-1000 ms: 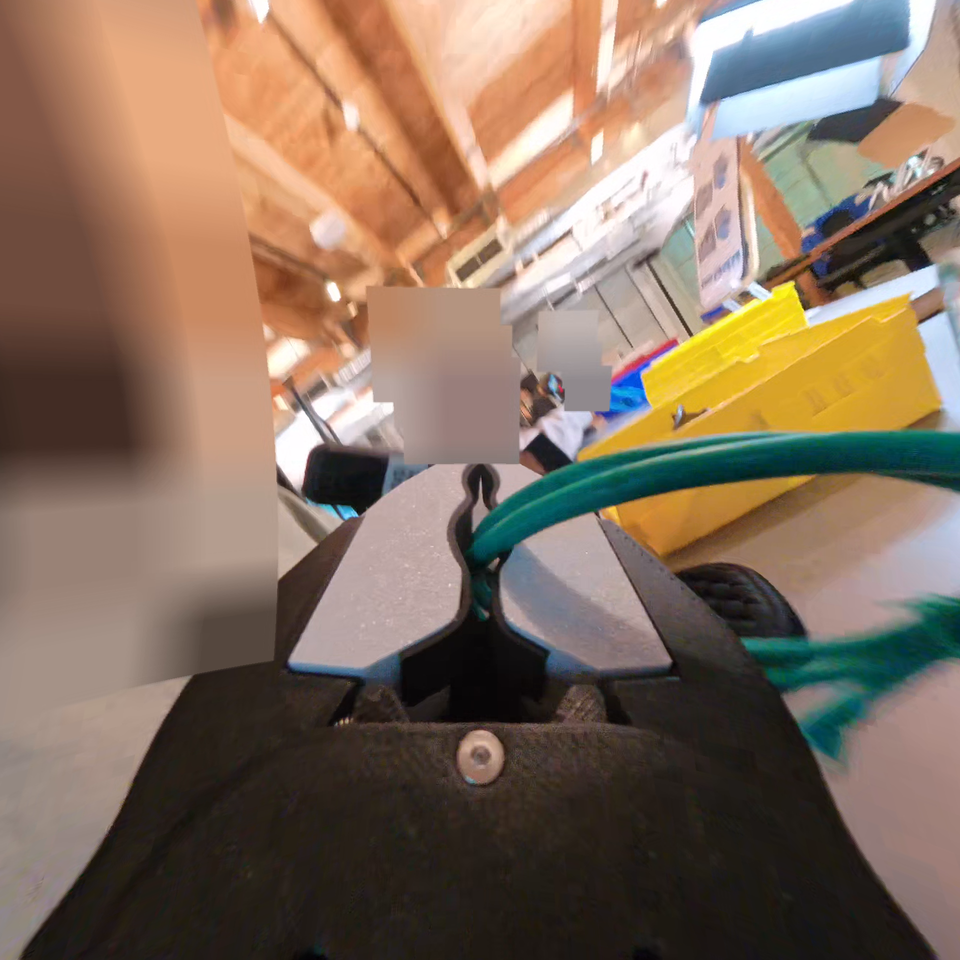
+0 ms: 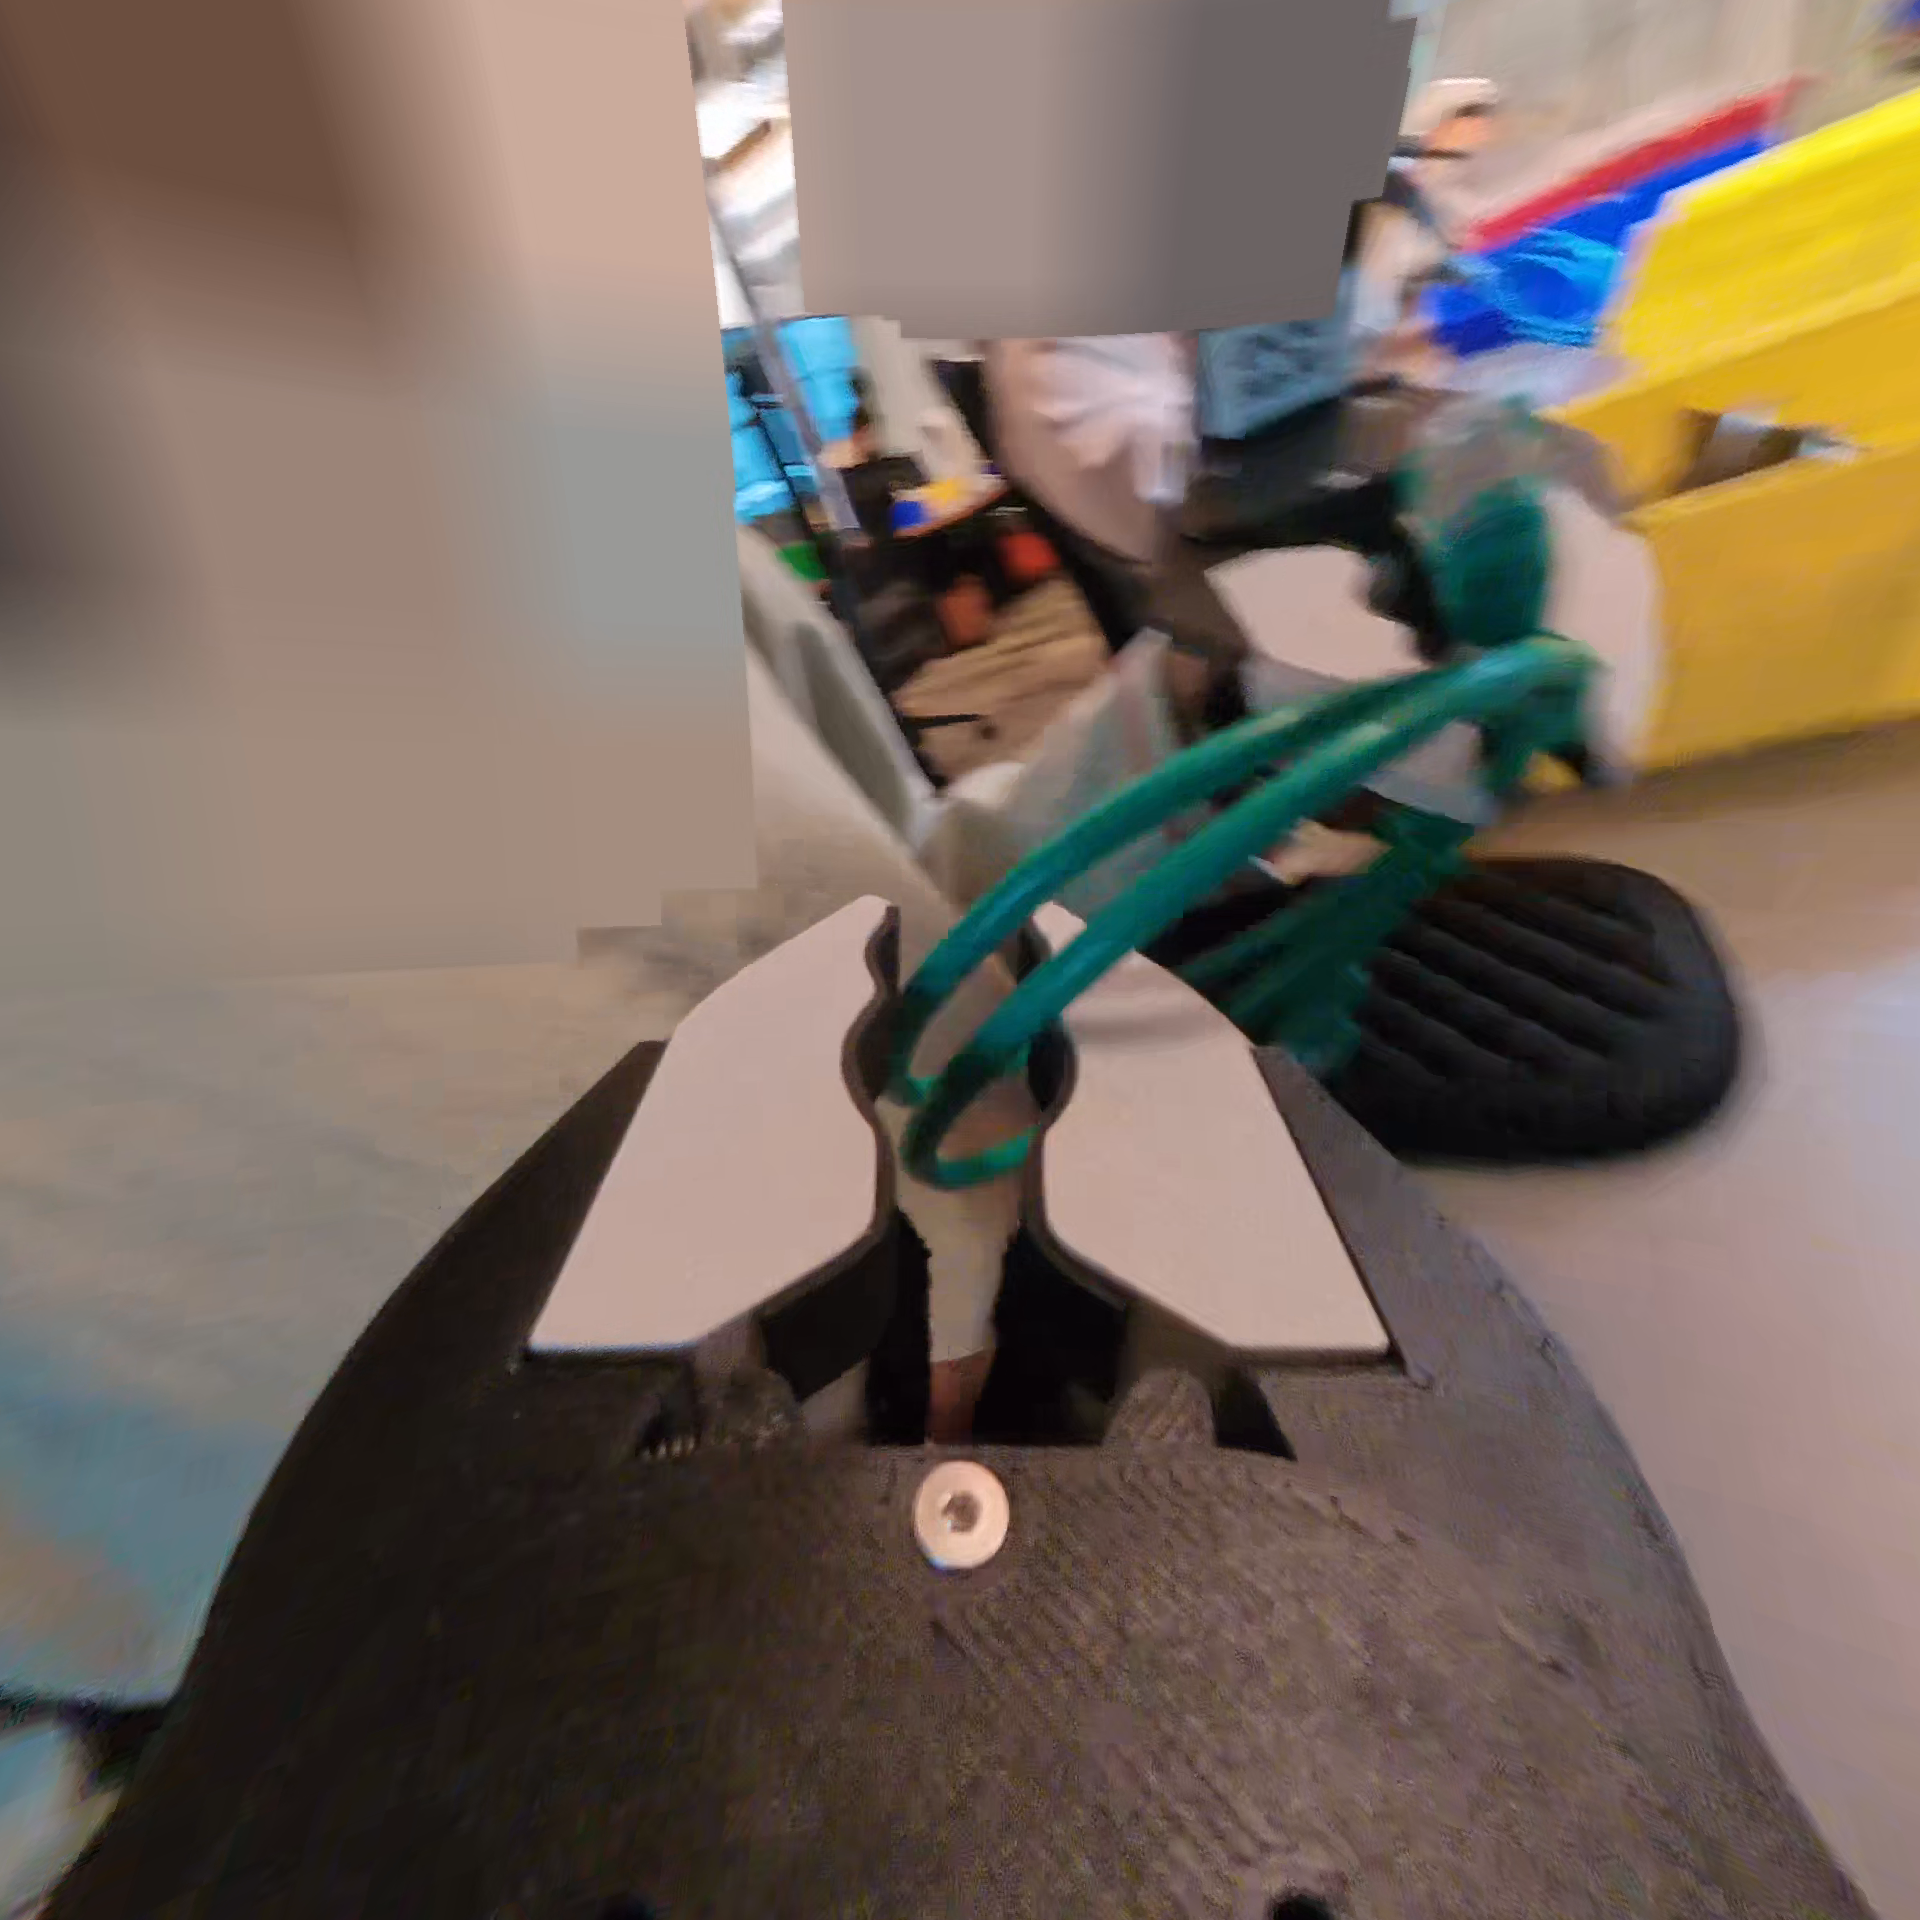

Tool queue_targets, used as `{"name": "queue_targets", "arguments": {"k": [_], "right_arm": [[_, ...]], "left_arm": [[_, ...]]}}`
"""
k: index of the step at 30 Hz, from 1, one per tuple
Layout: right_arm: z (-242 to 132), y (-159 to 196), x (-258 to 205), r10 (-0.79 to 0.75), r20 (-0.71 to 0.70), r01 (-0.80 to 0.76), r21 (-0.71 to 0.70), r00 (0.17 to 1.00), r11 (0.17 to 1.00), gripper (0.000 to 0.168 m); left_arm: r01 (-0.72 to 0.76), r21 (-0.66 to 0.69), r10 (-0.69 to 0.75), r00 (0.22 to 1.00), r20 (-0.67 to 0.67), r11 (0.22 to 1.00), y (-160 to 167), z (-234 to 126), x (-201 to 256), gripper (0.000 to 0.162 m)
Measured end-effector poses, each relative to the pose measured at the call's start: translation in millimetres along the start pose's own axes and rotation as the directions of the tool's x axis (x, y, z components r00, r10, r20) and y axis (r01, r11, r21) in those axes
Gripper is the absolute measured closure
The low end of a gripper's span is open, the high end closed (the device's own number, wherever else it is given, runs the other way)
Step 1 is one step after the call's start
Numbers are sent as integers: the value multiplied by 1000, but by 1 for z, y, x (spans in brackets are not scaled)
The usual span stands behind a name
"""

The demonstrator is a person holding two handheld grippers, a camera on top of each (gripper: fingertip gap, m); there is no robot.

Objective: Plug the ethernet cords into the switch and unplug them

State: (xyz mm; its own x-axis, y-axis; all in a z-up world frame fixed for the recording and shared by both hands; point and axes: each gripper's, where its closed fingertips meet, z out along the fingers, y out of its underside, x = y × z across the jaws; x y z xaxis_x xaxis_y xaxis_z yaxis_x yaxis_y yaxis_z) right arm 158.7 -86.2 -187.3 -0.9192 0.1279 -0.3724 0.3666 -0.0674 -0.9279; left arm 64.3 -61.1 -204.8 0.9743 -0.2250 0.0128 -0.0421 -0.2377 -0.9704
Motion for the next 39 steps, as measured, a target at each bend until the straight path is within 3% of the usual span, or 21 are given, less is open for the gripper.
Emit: {"name": "queue_targets", "arguments": {"k": [4, 8, 12, 15, 19, 23, 26, 28, 30, 32, 34, 37, 39], "right_arm": [[-21, 10, 39, -51, -306, 24, -92, 951, 996, 125], [-28, -5, 56, -232, -487, 188, -138, 842, 972, 117], [-26, -21, 60, -466, -567, 412, -230, 680, 882, 118], [-20, -20, 59, -552, -554, 472, -297, 623, 830, 124], [-18, -15, 60, -544, -535, 453, -305, 647, 838, 154], [-19, -11, 59, -527, -516, 439, -294, 675, 849, 156], [-20, -8, 60, -498, -521, 405, -290, 693, 867, 154], [-19, -7, 60, -435, -523, 346, -264, 733, 900, 134], [-16, -2, 63, -365, -530, 261, -262, 766, 929, 128], [-14, 3, 66, -352, -535, 224, -291, 768, 930, 148], [-18, -6, 72, -394, -589, 279, -279, 705, 919, 155], [-31, -32, 68, -337, -657, 366, -99, 675, 925, 157], [-49, -51, 66, -260, -730, 421, 42, 632, 906, 157]], "left_arm": [[-17, -124, 27, 996, 83, 992, 15, -15, -13, 151], [-42, -211, 58, 996, 71, 977, 24, -17, -8, 150], [-87, -257, 97, 995, 26, 962, 27, -11, 4, 150], [-123, -272, 129, 992, 5, 954, 27, -7, 10, 150], [-158, -264, 155, 987, -30, 952, 25, -5, 18, 150], [-153, -244, 147, 988, -44, 958, 25, -5, 18, 150], [-217, -249, 223, 975, -2, 944, 21, -6, 15, 150], [-232, -250, 248, 968, 34, 940, 15, -7, 13, 151], [-268, -245, 286, 957, 41, 932, 10, -7, 16, 151], [-296, -256, 319, 946, 51, 920, 9, -7, 16, 150], [-279, -185, 294, 954, 56, 942, -1, -7, 18, 148], [-207, -27, 207, 949, 237, 978, -28, -19, -10, 114], [-150, 122, 110, 951, 289, 981, -44, -31, -22, 102]]}}
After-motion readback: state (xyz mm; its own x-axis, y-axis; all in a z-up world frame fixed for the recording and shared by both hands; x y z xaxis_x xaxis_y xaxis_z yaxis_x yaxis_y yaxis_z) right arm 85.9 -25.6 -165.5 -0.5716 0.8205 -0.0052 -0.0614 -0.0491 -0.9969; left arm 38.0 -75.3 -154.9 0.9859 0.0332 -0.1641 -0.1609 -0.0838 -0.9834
